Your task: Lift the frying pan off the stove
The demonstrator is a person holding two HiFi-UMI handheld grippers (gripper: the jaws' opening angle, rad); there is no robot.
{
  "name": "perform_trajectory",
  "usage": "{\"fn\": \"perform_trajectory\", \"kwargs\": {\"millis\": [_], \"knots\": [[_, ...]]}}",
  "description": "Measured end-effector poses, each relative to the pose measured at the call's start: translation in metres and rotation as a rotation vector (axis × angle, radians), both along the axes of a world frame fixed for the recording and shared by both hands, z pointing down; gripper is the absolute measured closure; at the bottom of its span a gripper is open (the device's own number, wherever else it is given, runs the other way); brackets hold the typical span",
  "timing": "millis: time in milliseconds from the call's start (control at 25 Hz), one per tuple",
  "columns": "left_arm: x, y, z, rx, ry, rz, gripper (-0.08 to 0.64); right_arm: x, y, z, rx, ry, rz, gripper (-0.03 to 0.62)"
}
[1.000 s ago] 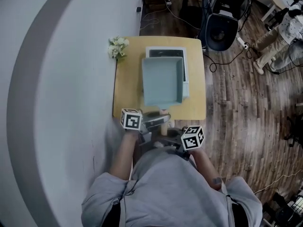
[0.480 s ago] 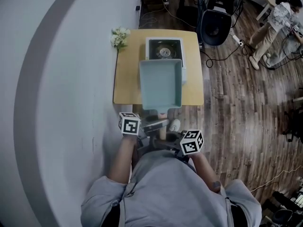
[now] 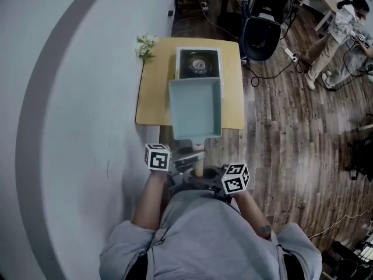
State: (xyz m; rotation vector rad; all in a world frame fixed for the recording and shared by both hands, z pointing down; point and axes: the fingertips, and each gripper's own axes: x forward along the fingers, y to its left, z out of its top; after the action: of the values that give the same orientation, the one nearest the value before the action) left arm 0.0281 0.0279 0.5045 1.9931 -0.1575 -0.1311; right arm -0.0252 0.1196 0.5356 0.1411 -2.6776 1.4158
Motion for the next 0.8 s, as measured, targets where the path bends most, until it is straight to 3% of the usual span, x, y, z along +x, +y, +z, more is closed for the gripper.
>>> {"fn": "perform_trajectory", "kwargs": {"millis": [480,800], "knots": [[0.01,0.018,0.0,0.016,-0.034,-0.006,0.422,0.009,0.018,0.003,0.017,0.015,-0.033,0.489],[0.006,0.004,-0.004,0.003,-0.049,-0.004,0.423,0.005,0.004,-0.002,0.015,0.028,-0.039,0.488]]}}
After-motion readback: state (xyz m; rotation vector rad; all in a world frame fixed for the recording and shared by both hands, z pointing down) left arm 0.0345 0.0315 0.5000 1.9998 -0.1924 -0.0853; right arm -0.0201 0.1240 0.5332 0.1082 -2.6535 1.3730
